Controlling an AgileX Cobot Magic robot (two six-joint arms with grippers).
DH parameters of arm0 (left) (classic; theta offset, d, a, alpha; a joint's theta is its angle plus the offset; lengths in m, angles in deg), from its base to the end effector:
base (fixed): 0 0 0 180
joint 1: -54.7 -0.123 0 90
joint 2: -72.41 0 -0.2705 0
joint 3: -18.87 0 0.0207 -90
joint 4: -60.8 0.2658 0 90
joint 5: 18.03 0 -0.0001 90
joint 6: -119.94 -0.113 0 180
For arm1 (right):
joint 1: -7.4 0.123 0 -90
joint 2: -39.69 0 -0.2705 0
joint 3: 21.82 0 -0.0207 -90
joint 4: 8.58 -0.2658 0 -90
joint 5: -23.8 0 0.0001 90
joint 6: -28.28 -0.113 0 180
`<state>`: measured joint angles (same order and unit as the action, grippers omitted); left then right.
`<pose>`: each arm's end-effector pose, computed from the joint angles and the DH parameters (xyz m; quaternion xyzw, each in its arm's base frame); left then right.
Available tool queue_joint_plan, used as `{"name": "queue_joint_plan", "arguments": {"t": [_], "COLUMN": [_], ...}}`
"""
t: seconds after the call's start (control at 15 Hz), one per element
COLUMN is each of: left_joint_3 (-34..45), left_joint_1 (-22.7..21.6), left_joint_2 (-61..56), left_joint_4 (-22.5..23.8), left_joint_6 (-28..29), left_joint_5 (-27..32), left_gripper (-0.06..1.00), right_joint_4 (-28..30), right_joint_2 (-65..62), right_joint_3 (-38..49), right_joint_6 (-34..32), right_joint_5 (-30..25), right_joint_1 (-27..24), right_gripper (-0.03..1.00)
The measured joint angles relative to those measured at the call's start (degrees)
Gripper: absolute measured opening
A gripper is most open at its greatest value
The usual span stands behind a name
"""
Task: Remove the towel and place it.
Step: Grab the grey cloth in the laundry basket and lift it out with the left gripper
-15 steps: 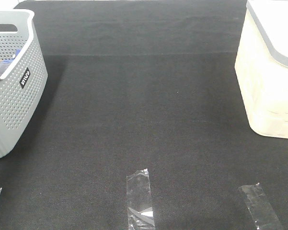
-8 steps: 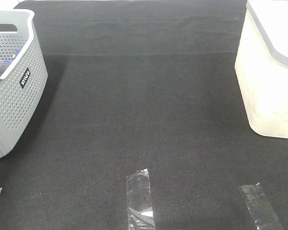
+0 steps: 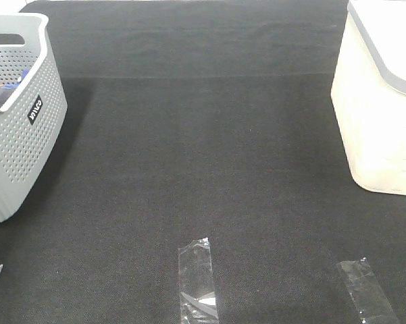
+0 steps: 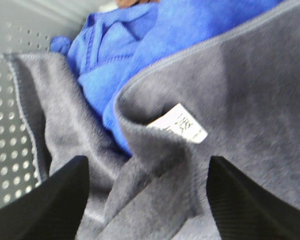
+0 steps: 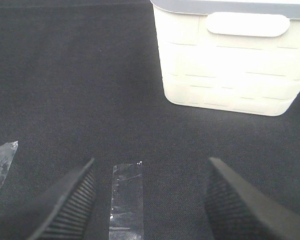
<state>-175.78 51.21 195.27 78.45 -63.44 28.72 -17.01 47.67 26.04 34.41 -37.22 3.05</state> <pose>0.4523 0.0526 0.1881 0.0775 0.9647 0.1445 0.2059 0.0416 0.0114 0.2767 -0.0165 0.8495 0.0254 0.5266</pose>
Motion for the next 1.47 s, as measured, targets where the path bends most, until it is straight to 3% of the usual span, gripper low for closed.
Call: {"name": "queue_joint_plan", "arguments": {"t": [0.47,0.73,0.87,1.07,1.47], "left_joint_3": [0.0,0.0,0.0,0.0,-4.47], "left_joint_1": [0.0,0.8,1.6,1.83,1.83], "left_joint_2": [1.72,1.78,1.78,1.78,-1.72], "left_joint_4": [-4.18,-2.92,-0.06,2.01,1.66], "left_joint_6": [-2.23,-2.58,-2.58,-1.95,2.41], "left_joint_5": [-2.18,-2.12,-1.32,0.0,3.27], "left_gripper": [0.46,0.21,0.03,0.0,0.0], "right_joint_4": [0.0,-0.06,-0.4,-0.46,-0.92], "right_joint_2": [0.0,0.0,0.0,0.0,0.0], "right_joint_3": [0.0,0.0,0.0,0.0,0.0], "right_joint_6": [0.0,0.0,0.0,0.0,0.0], "right_joint_5": [0.0,0.0,0.0,0.0,0.0], "right_joint_1": [0.0,0.0,0.0,0.0,0.0], "right_gripper": [0.59,0.59,0.59,0.59,0.59]}}
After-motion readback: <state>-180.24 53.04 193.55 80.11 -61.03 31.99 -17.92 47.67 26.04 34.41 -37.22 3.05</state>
